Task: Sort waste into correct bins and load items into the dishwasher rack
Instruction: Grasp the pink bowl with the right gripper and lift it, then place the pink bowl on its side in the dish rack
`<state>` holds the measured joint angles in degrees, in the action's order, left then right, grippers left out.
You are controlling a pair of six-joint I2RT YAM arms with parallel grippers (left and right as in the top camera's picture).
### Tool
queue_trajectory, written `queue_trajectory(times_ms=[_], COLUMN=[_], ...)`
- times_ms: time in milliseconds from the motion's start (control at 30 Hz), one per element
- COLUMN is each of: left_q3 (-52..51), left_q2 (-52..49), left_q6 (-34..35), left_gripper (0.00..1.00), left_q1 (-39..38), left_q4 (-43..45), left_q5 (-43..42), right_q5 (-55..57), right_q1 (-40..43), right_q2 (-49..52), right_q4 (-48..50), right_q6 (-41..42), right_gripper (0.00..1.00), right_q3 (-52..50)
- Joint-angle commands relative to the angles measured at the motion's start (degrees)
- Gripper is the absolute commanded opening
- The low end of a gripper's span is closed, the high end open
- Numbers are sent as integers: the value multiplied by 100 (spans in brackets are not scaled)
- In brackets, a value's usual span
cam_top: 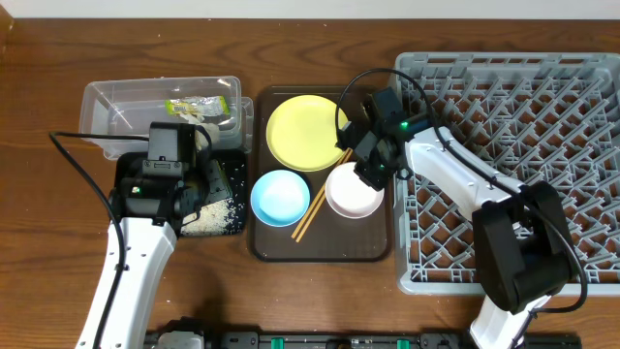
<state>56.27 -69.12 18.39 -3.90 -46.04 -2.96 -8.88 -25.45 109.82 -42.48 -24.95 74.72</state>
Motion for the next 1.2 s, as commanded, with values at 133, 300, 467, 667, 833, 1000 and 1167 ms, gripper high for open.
queue_trajectory(times_ms=[133,300,467,667,833,1000,1167], left_q3=[-55,-55,-55,-55,-55,-55,-55], left_q2=[-11,-11,-11,-11,-11,-11,-11], left_q6=[76,76,76,76,76,76,76], left_gripper=[58,58,58,59,58,59,58], left_q1=[24,24,24,24,24,24,24], left_q4=[0,0,0,2,2,4,4], left_q5=[87,87,87,87,87,87,87], right_q5=[103,334,723,2474,4238,5132,6041], right_q1=[-35,0,170,396,577,732,903], right_q2=[33,-44,-501,-1283,-1523,-1386,-1049], right_q4=[-55,-68,-85,501,1222,1613,1661], right_q6=[160,638,1056,1419,745,153,92], right_gripper=[1,1,1,1,1,1,1], right_q3=[61,208,621,914,914,911,911])
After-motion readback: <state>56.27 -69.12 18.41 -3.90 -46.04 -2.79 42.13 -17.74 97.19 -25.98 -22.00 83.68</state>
